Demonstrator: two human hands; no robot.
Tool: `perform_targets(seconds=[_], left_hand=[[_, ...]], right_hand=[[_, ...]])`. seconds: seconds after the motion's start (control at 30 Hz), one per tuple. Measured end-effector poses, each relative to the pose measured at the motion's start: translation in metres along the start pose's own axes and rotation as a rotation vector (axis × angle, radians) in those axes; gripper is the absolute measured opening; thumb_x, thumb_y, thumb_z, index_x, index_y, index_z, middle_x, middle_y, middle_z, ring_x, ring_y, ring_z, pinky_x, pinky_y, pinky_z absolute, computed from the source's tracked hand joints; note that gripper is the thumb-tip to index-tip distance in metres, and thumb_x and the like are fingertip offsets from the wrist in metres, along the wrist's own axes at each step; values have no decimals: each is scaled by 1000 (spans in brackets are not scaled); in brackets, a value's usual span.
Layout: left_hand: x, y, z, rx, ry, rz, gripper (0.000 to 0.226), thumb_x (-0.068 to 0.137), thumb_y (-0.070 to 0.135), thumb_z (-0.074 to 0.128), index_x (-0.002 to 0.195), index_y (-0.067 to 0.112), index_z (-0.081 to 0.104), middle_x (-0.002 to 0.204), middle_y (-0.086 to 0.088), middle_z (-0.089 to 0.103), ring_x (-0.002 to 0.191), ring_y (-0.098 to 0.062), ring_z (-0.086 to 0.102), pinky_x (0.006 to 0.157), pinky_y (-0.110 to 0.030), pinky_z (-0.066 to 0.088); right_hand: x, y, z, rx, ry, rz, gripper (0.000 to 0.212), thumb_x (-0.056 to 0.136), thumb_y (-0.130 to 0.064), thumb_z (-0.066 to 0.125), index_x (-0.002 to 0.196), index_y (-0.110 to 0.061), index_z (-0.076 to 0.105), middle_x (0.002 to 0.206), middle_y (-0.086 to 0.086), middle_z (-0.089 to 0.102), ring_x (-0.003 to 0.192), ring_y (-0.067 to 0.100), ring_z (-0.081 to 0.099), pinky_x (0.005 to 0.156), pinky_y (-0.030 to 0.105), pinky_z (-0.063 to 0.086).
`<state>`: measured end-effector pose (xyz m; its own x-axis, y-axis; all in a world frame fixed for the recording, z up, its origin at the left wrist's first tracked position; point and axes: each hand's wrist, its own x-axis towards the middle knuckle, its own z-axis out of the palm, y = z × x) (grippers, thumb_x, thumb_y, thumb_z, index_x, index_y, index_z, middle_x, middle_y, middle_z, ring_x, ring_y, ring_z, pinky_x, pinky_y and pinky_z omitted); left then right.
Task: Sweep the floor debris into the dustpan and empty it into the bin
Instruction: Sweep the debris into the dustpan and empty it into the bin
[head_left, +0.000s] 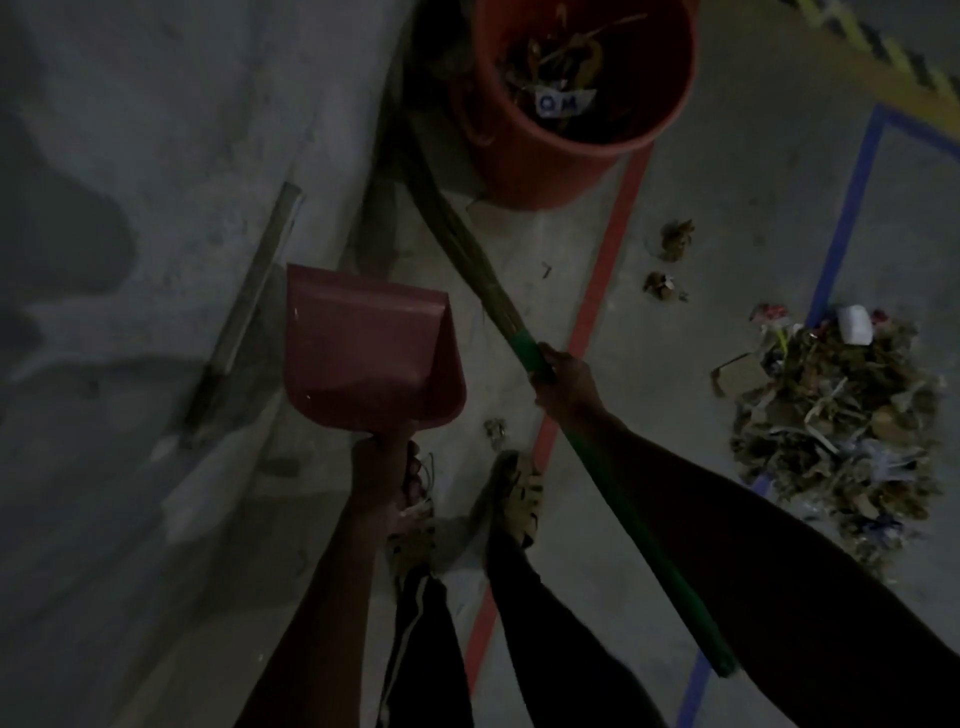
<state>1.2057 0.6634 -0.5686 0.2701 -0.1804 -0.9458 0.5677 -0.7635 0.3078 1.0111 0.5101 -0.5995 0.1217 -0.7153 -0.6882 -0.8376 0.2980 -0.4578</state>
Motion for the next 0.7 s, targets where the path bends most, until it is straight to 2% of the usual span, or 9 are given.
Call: perform_targets(seconds=[0.13,0.2,0.3,0.5,0.6,0.7], left_hand=[[48,-33,5,-34,25,10,35,95,24,66,68,8,49,44,-2,43,30,-14,34,36,-18,26],[68,-46,12,-43,49,9,36,94,24,65,66,9,48,43,-2,42,30,-14,33,36,-18,25],[91,-64,26,-39,90,10,37,94,24,64,64,11,47,43,-1,41,30,-12,32,35,-17,25],[101,-74,45,-48,82,53,41,94,30,64,61,13,47,44,0,42,30,-12,32,37,-15,24],[98,-73,51,-42,90,92,43,95,29,65,61,12,46,47,-2,40,30,-12,32,37,-15,24],[97,-70,55,-31,105,100,41,95,27,64,61,13,45,47,-1,41,30,-13,34,36,-15,26]], right_hand=[[78,12,27,-12,17,33,52,97,-14,53,147,-21,43,107,12,67,74,30,71,60,47,61],[105,15,35,-1,15,63,46,98,-12,52,143,-18,48,109,13,66,73,29,71,59,43,62],[125,27,43,49,-7,147,40,98,-10,52,138,-12,52,99,14,66,71,28,72,61,42,62],[111,75,48,95,34,223,40,98,-9,47,137,-7,51,91,13,65,72,31,71,57,41,60],[91,117,40,58,99,275,43,96,-13,50,138,-11,53,96,12,68,78,32,71,68,47,61],[68,164,28,12,168,303,42,93,-16,53,135,-13,56,101,16,70,84,37,70,72,51,60]])
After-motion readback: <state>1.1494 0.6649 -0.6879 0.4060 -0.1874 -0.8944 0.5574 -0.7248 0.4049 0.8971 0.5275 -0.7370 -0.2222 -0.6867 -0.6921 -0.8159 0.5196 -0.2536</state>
